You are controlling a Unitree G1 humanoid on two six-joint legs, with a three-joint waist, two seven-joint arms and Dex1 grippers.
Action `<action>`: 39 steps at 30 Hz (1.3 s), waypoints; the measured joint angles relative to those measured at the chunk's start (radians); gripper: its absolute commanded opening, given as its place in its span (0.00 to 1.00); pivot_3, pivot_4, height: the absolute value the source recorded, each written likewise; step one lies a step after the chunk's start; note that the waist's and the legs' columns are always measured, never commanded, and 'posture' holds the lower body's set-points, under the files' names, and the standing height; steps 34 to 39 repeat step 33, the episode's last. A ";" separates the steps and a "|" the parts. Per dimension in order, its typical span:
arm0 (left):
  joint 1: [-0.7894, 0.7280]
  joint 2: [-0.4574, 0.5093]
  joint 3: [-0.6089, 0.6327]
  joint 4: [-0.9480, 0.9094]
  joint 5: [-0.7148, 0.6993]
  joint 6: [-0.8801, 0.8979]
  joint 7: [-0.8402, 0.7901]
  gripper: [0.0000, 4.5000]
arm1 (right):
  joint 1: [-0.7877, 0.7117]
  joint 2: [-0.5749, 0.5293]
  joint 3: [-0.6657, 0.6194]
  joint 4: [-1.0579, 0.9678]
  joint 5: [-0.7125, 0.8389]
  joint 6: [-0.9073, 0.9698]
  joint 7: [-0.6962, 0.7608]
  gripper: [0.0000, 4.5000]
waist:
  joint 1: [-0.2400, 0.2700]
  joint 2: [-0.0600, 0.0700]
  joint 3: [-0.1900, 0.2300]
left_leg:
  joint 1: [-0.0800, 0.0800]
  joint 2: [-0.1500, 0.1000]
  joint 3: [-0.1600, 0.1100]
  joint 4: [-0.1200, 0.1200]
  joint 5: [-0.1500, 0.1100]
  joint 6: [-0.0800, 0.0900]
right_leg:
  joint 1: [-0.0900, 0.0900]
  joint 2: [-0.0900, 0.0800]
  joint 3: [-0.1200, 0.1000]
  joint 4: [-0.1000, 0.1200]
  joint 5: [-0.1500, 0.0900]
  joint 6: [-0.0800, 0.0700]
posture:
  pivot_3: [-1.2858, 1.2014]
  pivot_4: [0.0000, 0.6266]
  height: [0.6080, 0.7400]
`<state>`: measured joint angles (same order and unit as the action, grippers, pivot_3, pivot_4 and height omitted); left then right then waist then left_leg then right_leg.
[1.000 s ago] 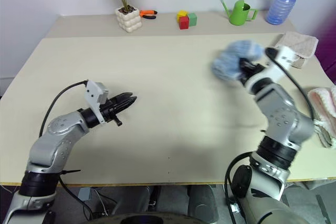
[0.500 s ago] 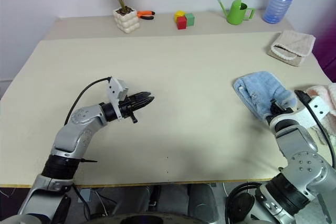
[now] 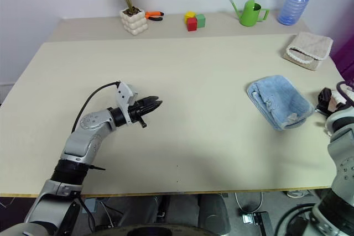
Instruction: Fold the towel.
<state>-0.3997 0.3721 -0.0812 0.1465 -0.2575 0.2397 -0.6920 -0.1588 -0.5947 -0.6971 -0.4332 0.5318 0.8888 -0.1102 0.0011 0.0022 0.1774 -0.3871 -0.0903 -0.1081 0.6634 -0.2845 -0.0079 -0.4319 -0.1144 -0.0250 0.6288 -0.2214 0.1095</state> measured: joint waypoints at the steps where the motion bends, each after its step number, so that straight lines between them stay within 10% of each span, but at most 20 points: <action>1: -0.007 0.002 0.003 0.020 0.020 -0.020 0.023 0.21 | 0.001 -0.024 0.046 0.008 -0.018 -0.033 0.043 0.99 | -0.002 0.000 0.000 | 0.000 0.000 0.000 0.000 0.000 0.000 | 0.000 0.000 0.000 0.000 0.000 0.000 | 0.52 0.24 0.94; 7: 0.001 0.052 0.097 0.064 0.060 -0.079 0.116 0.21 | -0.051 -0.080 0.385 0.058 -0.059 -0.239 0.385 0.99 | -0.014 -0.001 0.001 | 0.000 0.000 -0.001 0.000 0.000 0.000 | 0.000 0.000 0.000 -0.001 0.000 0.000 | 0.52 0.24 0.94; 19: 0.232 0.121 0.208 -0.154 0.013 -0.018 0.112 0.21 | -0.085 -0.094 0.568 0.234 -0.126 -0.399 0.726 0.99 | 0.014 -0.002 0.002 | -0.001 -0.001 -0.002 0.001 -0.001 0.001 | 0.001 -0.002 -0.001 -0.003 0.000 0.000 | 0.52 0.24 0.94; 39: 0.334 0.118 0.260 -0.329 -0.008 0.060 0.179 0.21 | -0.227 -0.035 0.649 0.424 -0.216 -0.518 0.813 0.99 | 0.014 -0.003 0.002 | 0.000 -0.002 -0.002 0.001 0.000 0.000 | 0.001 -0.003 -0.001 -0.003 0.000 0.000 | 0.52 0.24 0.94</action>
